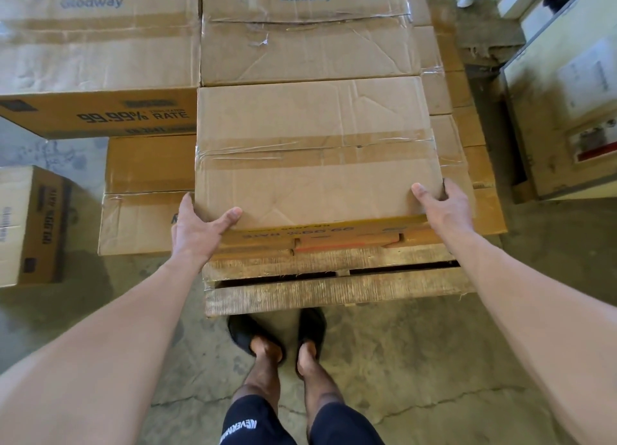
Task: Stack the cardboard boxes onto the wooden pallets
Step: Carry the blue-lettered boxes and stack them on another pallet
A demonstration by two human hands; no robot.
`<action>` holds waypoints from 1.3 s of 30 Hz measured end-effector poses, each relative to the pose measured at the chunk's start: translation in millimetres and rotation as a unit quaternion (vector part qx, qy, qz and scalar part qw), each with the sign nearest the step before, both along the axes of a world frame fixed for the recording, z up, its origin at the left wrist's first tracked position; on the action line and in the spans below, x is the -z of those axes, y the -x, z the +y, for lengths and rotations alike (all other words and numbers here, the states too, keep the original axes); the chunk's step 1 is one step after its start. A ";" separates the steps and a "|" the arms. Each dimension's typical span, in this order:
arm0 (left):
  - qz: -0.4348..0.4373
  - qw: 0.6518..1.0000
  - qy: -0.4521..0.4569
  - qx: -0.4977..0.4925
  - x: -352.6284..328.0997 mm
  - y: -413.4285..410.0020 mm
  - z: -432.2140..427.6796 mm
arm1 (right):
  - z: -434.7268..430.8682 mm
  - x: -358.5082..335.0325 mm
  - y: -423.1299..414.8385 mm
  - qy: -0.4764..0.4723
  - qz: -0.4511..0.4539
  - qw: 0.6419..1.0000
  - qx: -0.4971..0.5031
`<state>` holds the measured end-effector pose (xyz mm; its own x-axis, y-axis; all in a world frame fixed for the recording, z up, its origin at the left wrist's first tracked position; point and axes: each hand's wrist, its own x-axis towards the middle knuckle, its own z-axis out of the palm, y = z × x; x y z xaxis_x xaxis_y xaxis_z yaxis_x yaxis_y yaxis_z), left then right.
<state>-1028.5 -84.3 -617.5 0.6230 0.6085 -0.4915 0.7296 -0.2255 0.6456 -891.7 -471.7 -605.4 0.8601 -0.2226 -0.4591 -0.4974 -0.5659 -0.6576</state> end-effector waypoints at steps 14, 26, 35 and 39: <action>-0.183 0.945 -0.269 0.033 -173.2 125.7 71.1 | 211.3 -156.9 103.6 0.061 -0.152 0.946 -0.280; -0.129 0.913 -0.345 -0.175 -231.4 399.0 259.3 | 505.6 -227.5 307.1 -0.030 -0.269 0.828 -0.491; -0.119 0.885 -0.334 -0.301 -197.3 449.1 348.4 | 663.0 -211.2 337.0 -0.031 -0.271 0.761 -0.589; -0.089 0.876 -0.336 -0.333 -159.6 440.9 403.5 | 741.7 -181.3 311.6 -0.032 -0.246 0.741 -0.623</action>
